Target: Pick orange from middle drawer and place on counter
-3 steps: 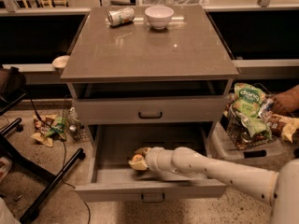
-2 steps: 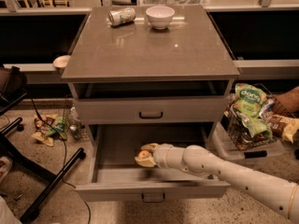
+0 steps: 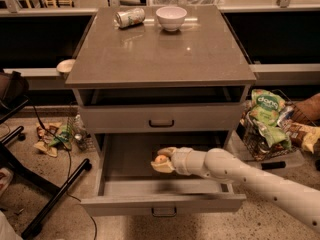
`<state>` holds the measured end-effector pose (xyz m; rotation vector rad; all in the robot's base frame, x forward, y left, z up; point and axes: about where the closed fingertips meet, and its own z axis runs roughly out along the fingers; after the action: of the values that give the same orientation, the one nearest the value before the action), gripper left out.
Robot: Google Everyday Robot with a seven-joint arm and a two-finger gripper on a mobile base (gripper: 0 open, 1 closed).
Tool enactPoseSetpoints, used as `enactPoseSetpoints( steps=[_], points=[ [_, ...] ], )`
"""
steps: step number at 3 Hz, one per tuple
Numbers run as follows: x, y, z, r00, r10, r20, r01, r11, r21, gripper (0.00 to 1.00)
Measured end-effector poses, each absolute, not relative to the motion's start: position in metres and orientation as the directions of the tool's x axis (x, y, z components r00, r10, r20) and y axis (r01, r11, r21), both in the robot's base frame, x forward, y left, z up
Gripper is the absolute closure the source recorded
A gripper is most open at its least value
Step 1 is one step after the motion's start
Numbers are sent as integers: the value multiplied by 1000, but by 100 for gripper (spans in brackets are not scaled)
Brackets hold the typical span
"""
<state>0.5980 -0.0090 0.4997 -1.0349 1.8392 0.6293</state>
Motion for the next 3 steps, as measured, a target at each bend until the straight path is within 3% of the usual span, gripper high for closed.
enactPoseSetpoints(
  steps=[3],
  points=[
    [617,-66,589,-245,-459,-854,-837,544,-52,100]
  ],
)
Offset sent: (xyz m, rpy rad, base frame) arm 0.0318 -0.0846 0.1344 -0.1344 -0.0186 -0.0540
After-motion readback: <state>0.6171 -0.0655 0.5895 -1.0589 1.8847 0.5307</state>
